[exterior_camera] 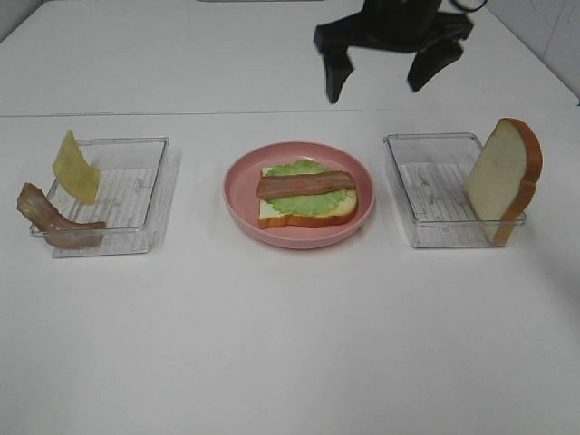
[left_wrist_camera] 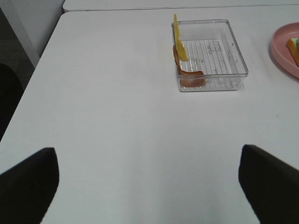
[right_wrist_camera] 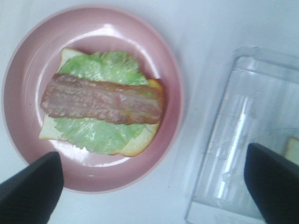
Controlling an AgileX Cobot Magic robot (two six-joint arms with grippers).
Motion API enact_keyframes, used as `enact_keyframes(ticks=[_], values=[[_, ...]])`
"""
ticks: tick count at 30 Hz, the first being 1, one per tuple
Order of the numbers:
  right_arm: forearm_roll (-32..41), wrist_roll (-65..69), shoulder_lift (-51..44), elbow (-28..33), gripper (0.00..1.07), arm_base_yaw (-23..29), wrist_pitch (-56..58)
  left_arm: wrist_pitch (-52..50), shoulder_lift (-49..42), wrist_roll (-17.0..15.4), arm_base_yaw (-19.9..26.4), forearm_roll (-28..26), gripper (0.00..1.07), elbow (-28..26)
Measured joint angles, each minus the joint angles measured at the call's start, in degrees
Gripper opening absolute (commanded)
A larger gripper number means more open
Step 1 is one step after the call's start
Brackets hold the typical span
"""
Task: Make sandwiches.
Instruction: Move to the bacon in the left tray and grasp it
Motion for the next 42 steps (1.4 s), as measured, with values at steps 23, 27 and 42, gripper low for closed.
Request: enact_keyframes(ticks=[23,27,42], values=[[-0.92,0.63,-34.55,33.98,0.98,-16.50,0.06,0.00,0.00,0.00,0.00,0.00,1.01,0.00],[0.00,1.49,-48.70,46.70,0.98,-16.50,-0.11,0.00,0.00,0.00,0.00,0.00,1.01,0.00],[0.00,1.49,-96.09,74.54,0.98,-16.50,-6.30,0.00,0.00,0.00,0.00,0.00,1.00,0.00]])
